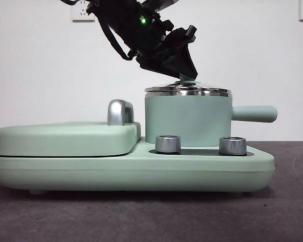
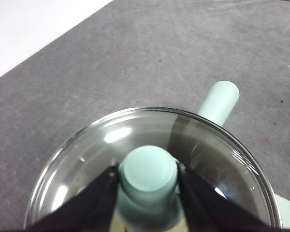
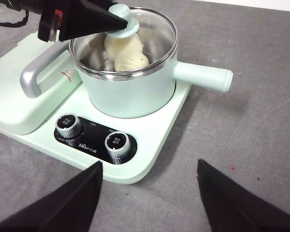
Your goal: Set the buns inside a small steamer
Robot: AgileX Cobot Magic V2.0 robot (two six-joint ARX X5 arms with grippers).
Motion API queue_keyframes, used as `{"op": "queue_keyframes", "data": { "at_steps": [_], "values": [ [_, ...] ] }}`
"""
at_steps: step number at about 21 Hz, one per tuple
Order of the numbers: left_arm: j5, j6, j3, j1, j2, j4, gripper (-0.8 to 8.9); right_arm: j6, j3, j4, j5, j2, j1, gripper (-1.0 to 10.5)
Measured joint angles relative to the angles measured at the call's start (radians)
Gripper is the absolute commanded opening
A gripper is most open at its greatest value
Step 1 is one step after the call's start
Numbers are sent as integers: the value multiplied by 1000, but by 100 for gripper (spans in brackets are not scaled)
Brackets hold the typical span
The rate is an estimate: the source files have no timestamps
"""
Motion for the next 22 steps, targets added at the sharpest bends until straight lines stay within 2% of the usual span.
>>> {"op": "queue_keyframes", "data": {
  "at_steps": [1, 10, 17, 22],
  "values": [
    [2, -3, 0, 0, 0, 2, 320, 0, 0, -3, 0, 0, 0, 302],
    [56, -84, 4, 0, -8, -14, 320, 0, 0, -16, 0, 0, 0, 302],
    [83, -159, 5, 11, -155, -168, 320, 0, 0, -16, -6, 0, 0, 302],
    [159, -233, 10, 60, -262, -372, 320, 0, 0, -1, -63, 18, 0, 302]
  ]
}}
